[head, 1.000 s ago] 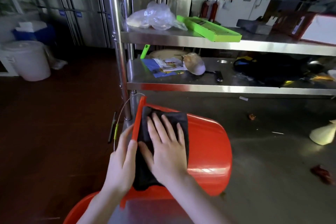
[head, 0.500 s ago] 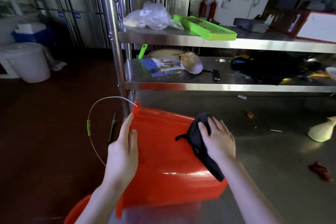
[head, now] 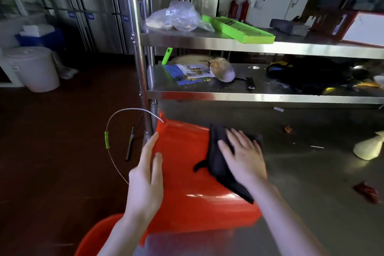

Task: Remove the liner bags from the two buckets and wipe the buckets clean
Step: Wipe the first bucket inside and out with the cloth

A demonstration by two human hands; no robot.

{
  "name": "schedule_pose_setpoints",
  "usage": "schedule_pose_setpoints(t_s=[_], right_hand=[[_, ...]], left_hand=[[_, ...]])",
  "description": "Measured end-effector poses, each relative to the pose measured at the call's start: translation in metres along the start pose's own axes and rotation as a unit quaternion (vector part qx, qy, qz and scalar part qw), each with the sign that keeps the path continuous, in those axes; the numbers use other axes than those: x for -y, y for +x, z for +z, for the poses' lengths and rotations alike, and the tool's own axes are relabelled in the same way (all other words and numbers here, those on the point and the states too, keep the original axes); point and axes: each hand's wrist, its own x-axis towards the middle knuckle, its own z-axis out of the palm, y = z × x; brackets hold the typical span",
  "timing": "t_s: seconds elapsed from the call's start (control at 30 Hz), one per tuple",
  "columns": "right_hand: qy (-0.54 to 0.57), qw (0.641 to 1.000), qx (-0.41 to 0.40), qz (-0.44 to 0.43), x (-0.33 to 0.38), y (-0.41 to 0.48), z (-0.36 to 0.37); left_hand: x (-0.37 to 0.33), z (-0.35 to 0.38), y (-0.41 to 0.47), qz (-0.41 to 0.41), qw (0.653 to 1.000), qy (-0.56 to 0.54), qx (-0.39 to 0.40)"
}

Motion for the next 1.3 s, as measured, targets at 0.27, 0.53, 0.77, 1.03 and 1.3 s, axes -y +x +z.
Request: schedule_pose_setpoints(t_s=[0.27,0.53,0.77,1.03,1.3], right_hand=[[0.001,0.999,0.029,-0.013,0.051,0.020,-0.001],[0.006,0.989,-0.052,-0.142,0.080,-0.020,0.007],[0.050,0.987,0.109,0.107,-0.020,0.012,-0.012],[0.005,0.991,-0.036,-0.129,0.127,-0.016,0.012],[0.006,0.986,-0.091,-0.137,0.131,-0.059,0.024]], left_hand=[[0.010,-0.010,-0.004,0.020,0.999,0.026,0.017],[0.014,-0.015,-0.022,0.043,0.998,0.040,-0.002],[0.020,-0.015,-0.042,0.040,0.999,0.022,-0.018],[0.025,-0.025,-0.038,0.040,0.996,0.077,-0.002],[-0.044,-0.036,0.053,0.180,0.900,0.379,-0.120]])
